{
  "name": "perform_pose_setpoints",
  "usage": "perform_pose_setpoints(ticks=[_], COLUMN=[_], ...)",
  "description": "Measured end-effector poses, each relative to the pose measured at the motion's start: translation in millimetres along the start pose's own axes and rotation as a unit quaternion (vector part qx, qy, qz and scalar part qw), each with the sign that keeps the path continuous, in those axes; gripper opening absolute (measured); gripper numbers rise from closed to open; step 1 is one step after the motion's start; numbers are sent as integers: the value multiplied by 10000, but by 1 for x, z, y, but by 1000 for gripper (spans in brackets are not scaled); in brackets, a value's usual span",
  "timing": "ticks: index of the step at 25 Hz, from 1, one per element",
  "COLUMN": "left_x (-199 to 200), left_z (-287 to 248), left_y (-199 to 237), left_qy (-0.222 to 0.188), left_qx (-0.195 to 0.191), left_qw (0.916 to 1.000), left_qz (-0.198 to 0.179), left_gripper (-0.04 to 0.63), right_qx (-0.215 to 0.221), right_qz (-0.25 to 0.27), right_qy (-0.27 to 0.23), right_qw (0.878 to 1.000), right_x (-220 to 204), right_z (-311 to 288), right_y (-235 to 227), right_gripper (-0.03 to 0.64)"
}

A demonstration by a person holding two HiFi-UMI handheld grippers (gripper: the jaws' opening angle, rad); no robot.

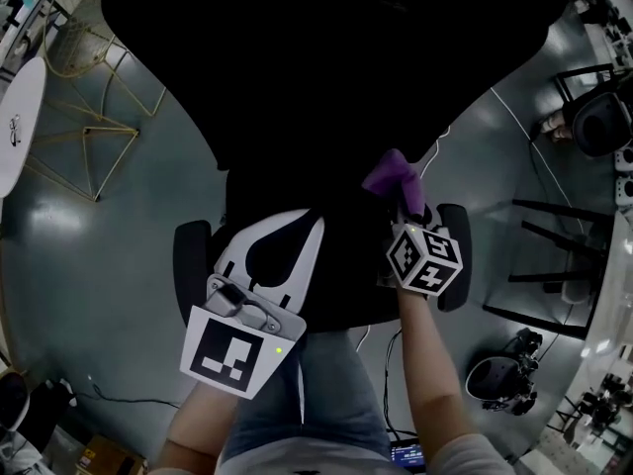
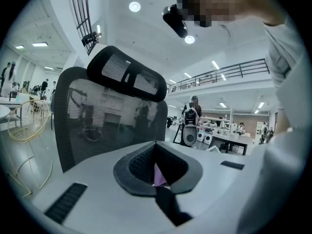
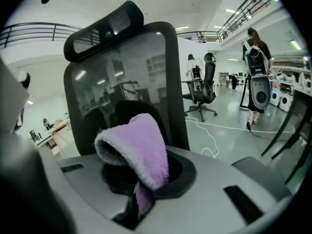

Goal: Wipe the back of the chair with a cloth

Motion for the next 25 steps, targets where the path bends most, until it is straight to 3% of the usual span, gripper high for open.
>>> perform_pose_setpoints(ticks=[8, 25], left_x=[42, 128], left_z=[28, 86], left_y=[-25, -66], left_qy=[-193, -840], left_qx=[-104, -343], left_qw=[9998, 9951], left_qz=[-40, -388], left_gripper=[12, 12], right_qx=[715, 1451], right_qz=[-60, 263], right_qy=[-347, -1328], right_qw=[9968, 9801], right_x=[49, 142], right_z=[83, 220], right_y=[60, 133], right_gripper=[46, 46])
Point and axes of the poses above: the fingertips, and each gripper's own axes: z backward along the fingers, y to its left, x out of its top, the point moved 2 cm from there along z, backward along the fingers, and after that the axes turned 3 degrees about -z, right-handed, at the moved point
